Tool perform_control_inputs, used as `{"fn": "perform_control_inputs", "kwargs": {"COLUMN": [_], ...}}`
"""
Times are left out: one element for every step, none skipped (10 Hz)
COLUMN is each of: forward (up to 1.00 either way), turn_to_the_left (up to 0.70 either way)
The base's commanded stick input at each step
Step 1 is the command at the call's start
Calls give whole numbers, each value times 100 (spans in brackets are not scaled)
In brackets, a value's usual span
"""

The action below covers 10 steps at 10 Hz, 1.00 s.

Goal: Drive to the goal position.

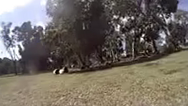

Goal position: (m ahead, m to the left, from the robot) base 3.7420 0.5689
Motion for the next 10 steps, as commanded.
{"fn": "perform_control_inputs", "kwargs": {"forward": [70, 70, 70, 70, 70, 70, 70, 70, 70, 70], "turn_to_the_left": [0, 0, 0, 0, 0, 0, 0, 0, 0, 0]}}
